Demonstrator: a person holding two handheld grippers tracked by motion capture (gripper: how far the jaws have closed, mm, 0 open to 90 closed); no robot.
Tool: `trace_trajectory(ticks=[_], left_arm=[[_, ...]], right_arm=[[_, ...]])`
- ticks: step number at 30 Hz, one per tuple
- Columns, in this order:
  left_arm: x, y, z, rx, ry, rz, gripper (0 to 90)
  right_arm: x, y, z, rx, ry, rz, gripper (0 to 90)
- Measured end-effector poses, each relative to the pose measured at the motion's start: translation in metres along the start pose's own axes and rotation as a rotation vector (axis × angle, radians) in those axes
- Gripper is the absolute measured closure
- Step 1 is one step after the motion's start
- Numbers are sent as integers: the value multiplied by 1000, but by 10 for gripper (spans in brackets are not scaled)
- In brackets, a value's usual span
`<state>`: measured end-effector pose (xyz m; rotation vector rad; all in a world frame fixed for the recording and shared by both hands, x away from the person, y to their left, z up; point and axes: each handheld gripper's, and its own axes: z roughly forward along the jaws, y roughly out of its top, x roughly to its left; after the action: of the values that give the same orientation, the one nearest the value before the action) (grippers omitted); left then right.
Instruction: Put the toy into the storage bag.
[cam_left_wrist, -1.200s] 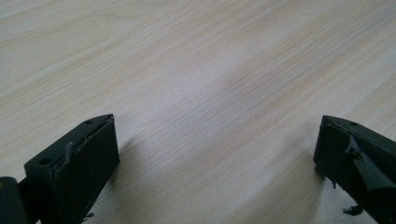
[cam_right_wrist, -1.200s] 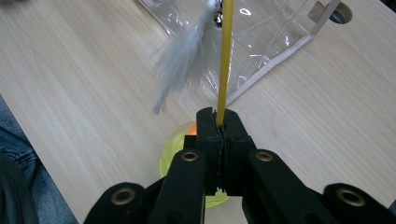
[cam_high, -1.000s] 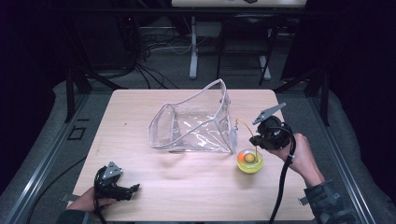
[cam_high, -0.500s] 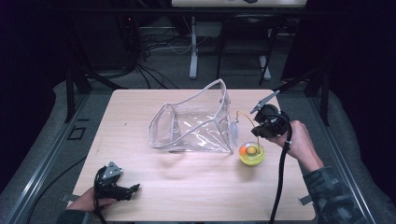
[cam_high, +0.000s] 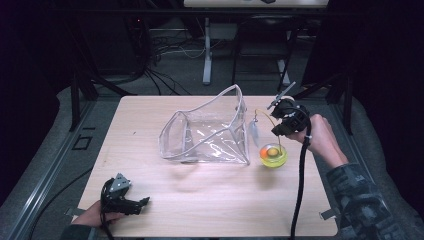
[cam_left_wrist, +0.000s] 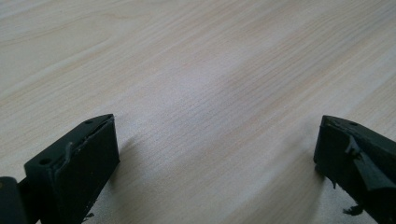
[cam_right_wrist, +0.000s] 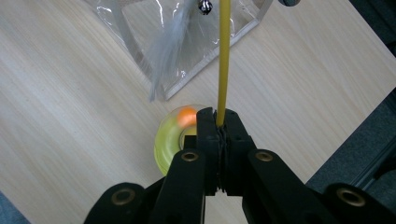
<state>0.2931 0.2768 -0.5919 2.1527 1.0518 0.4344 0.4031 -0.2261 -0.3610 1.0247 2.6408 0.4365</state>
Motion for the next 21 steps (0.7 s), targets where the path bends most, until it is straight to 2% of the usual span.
trace_trajectory(ticks=[6, 21], left_arm=[[0, 0, 0, 1, 0, 3, 0], [0, 0, 0, 0, 0, 0, 0]], right_arm=[[-5, 13, -4, 42, -1, -12, 886], [-13, 38, -20, 72, -24, -29, 886]])
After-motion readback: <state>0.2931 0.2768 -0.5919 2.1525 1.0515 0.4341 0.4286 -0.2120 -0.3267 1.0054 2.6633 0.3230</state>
